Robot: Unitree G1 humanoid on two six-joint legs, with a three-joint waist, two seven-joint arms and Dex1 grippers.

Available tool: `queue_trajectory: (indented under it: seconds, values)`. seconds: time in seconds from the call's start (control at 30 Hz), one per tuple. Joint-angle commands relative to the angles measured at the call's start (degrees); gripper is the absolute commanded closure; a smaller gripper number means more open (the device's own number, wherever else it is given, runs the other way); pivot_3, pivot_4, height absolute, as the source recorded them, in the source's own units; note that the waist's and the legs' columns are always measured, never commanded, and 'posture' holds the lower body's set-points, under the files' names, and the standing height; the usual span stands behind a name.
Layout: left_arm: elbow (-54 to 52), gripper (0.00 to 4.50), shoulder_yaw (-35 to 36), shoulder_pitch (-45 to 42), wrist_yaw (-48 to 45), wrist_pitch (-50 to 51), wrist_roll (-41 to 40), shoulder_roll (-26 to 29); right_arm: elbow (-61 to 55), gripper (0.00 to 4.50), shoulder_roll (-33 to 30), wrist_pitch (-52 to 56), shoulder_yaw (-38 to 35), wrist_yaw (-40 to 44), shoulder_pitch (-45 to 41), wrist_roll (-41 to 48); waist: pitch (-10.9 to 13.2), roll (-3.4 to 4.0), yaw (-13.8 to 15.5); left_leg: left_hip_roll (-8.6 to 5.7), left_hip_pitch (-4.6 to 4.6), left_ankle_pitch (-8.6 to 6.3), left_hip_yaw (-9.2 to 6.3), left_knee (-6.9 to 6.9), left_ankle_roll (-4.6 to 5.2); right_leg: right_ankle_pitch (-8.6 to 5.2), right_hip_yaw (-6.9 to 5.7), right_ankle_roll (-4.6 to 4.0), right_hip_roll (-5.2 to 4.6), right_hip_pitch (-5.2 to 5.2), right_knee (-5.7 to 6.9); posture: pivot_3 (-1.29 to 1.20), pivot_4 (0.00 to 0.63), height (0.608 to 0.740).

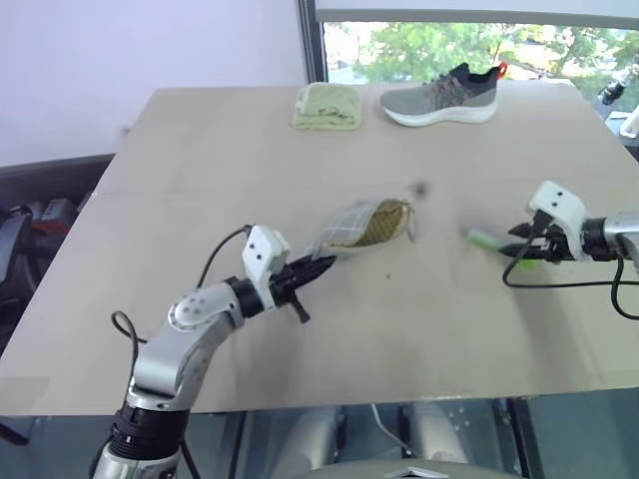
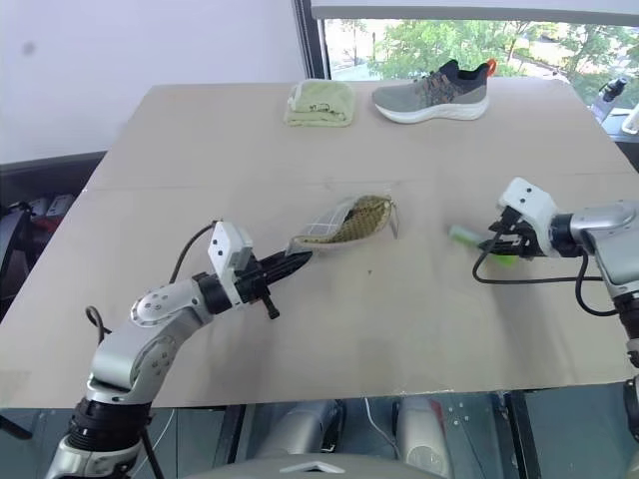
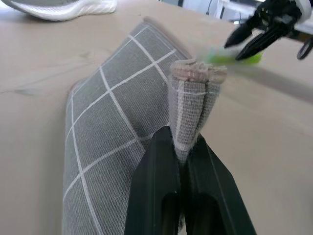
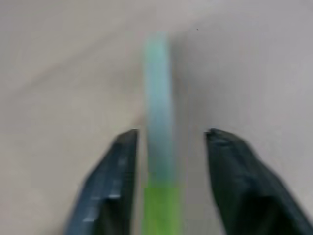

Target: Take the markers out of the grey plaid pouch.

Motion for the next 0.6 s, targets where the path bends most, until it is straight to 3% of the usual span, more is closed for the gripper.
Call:
queue_trajectory:
  seconds: [0.03, 0.13, 0.33, 0.4, 0.6]
  values:
    - [-1.6, 4.50, 2.0, -0.4, 0.2, -0.1, -0.5, 0.9, -0.6, 0.52, -1.7, -0.5, -3.2, -0.1, -0.8, -0.8, 0.0, 0.00, 0.0, 0.00, 0.00, 0.00, 0.00, 0.00, 0.00, 0.00, 0.00, 0.00, 0.00, 0.00, 0.00, 0.00, 0.150, 0.740]
    - [-0.3, 4.50, 2.2, -0.5, -0.6, -1.6, 0.1, 1.5, -4.6, 0.52, -1.7, 0.0, -4.6, 1.2, -0.7, 0.7, 0.0, 0.00, 0.0, 0.00, -0.01, 0.00, 0.00, -0.02, 0.00, 0.00, 0.00, 0.00, -0.01, -0.01, -0.02, 0.00, 0.150, 0.740]
    - [2.3, 4.50, 3.4, -0.5, -5.1, -2.6, -2.8, 1.6, -23.6, 0.52, 12.0, 9.5, -9.8, -2.4, -2.5, 15.8, 0.0, 0.01, -0.4, 0.21, 0.07, -0.01, 0.06, -0.08, -0.01, 0.01, 0.09, -0.01, 0.17, -0.01, 0.01, 0.00, 0.150, 0.740]
    - [3.6, 4.50, 3.7, -0.3, -6.1, -3.4, -2.9, 1.4, -26.5, 1.04, 15.5, 11.1, -8.8, -3.8, -2.3, 17.3, 0.0, 0.00, 0.1, 0.21, 0.06, -0.01, -0.02, -0.06, -0.02, 0.01, 0.02, -0.02, 0.16, 0.01, 0.00, 0.00, 0.150, 0.740]
    - [5.6, 4.50, 5.5, 0.3, -11.3, -2.0, -8.6, 1.4, -27.9, 3.84, 22.5, 11.6, -2.4, -4.7, -2.2, 17.0, 0.0, -0.01, 0.8, 0.02, -0.05, -0.01, -0.06, -0.01, -0.01, 0.01, -0.05, -0.02, 0.01, 0.00, -0.11, 0.00, 0.150, 0.740]
